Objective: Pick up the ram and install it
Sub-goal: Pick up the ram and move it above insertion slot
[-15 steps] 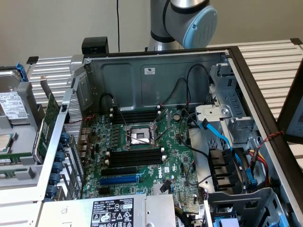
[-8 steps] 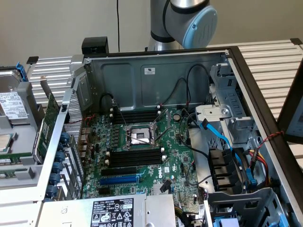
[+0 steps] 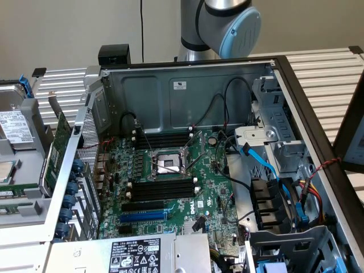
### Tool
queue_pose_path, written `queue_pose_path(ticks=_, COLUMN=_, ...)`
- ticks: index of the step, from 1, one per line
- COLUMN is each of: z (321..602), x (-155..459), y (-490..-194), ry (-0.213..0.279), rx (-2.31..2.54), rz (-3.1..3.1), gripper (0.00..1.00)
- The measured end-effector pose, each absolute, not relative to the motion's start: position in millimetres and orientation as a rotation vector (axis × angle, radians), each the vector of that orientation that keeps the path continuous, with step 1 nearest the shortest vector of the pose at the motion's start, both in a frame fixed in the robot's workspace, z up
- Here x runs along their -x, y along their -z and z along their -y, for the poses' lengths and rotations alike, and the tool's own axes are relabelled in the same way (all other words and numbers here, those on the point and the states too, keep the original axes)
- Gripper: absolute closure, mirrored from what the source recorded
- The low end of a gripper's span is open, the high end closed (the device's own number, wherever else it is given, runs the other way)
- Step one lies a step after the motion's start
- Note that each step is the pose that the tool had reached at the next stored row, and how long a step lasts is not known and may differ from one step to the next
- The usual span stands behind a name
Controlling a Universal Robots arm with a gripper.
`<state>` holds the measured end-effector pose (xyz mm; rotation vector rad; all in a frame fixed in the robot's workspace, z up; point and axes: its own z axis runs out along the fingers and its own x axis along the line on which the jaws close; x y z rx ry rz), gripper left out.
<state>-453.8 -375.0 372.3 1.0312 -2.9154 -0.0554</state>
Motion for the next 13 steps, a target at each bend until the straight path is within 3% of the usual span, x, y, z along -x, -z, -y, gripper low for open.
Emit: queue_pose_path(ticks=13, z=375.0, x=453.7, y=-370.6, ry=0.044, rx=-1.369, rz=2.771, gripper=0.89)
